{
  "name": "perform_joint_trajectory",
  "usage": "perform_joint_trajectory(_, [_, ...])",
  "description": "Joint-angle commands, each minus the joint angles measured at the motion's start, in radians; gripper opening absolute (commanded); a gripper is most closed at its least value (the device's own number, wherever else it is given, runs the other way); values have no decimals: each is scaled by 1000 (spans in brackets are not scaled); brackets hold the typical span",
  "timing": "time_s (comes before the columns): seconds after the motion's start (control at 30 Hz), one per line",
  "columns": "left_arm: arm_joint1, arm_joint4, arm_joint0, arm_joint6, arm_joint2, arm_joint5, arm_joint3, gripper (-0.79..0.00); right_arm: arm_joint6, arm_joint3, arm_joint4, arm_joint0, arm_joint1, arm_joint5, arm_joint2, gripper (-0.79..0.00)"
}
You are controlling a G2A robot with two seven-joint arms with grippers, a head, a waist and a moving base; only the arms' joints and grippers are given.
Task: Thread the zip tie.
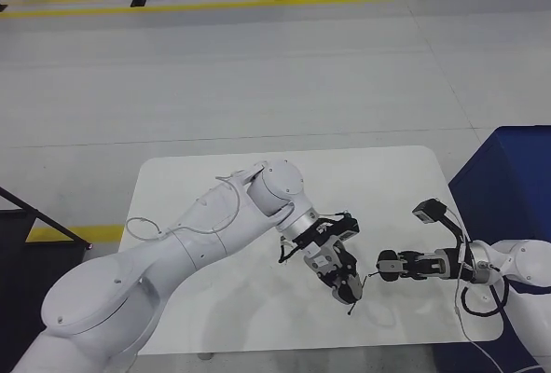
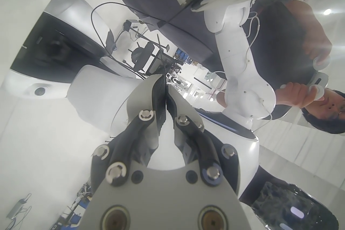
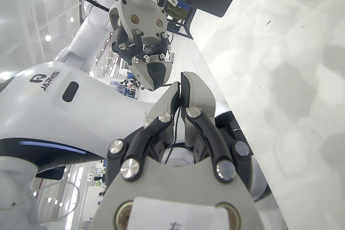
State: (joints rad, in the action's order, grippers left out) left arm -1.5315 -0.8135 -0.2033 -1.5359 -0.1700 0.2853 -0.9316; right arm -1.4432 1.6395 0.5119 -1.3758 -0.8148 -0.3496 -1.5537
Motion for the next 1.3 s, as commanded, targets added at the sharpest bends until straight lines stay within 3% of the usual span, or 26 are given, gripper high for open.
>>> perform_joint_trajectory(0.0, [-3,1,1,0,0,0,-3,-785,1,0,-1,1,0,2,1,-785])
perform_joint_trajectory(0.7, [-24,8,0,0,0,0,34,-785,4,-3,0,10,4,3,11,-785])
perform_joint_trajectory(1.27, [-5,-23,7,0,0,0,3,-785,1,-11,5,20,6,7,23,-785])
